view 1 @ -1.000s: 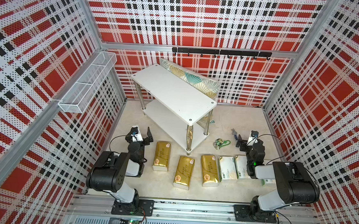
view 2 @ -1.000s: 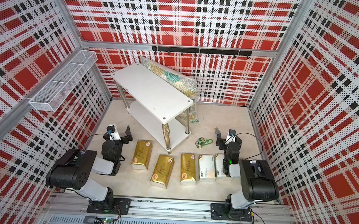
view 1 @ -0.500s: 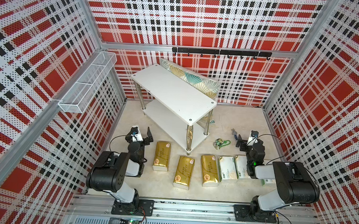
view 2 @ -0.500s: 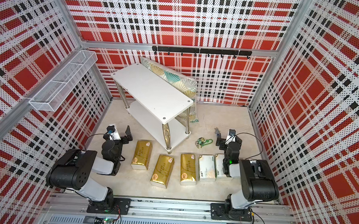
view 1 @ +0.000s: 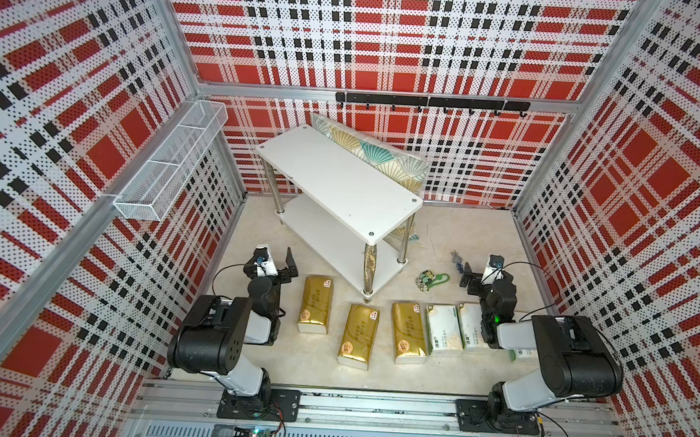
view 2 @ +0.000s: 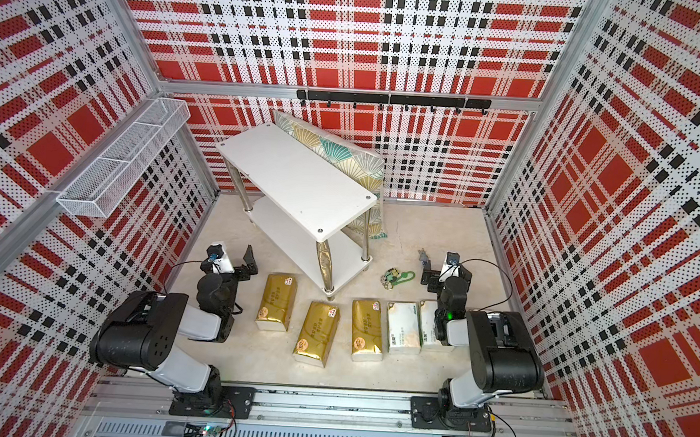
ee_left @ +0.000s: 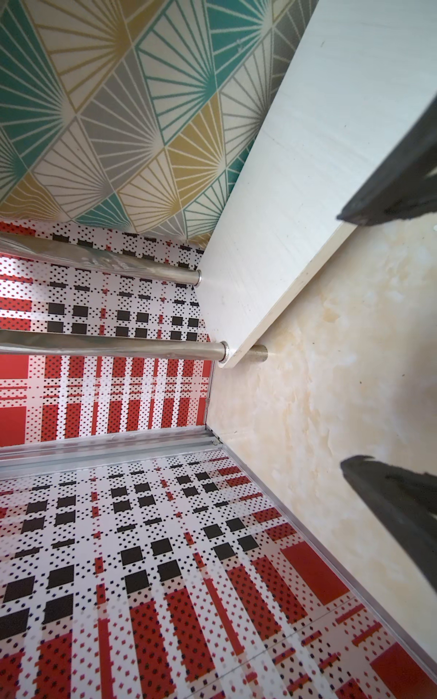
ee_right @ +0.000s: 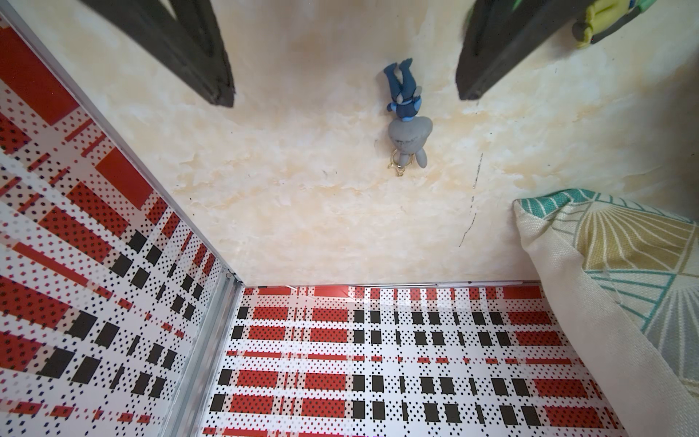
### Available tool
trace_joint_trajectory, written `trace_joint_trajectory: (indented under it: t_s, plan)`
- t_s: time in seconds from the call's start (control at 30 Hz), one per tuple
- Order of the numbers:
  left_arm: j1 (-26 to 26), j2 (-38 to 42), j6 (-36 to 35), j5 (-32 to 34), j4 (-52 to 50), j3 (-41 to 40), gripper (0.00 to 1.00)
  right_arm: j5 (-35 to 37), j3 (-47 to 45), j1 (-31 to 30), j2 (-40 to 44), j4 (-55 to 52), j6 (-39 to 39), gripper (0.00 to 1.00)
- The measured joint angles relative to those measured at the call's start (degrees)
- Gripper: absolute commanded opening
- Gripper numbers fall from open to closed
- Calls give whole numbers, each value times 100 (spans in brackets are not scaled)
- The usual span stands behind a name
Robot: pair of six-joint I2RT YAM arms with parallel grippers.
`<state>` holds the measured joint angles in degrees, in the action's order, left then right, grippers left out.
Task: Place the tissue boxes on the shelf by color
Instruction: Pick up the box of tissues from the center of the board.
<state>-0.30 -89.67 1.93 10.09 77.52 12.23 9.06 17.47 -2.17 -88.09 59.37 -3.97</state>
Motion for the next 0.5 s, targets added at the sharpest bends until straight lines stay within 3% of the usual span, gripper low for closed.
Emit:
trace_joint_trajectory:
  t_s: [0.37,0.5]
  plan:
    - [31,197,66,-33,-260,35,100,0,20,0,9,-50,0,100]
    - [31,505,59,-74,-739,280,100,-4,560,0,201,-951,2,100]
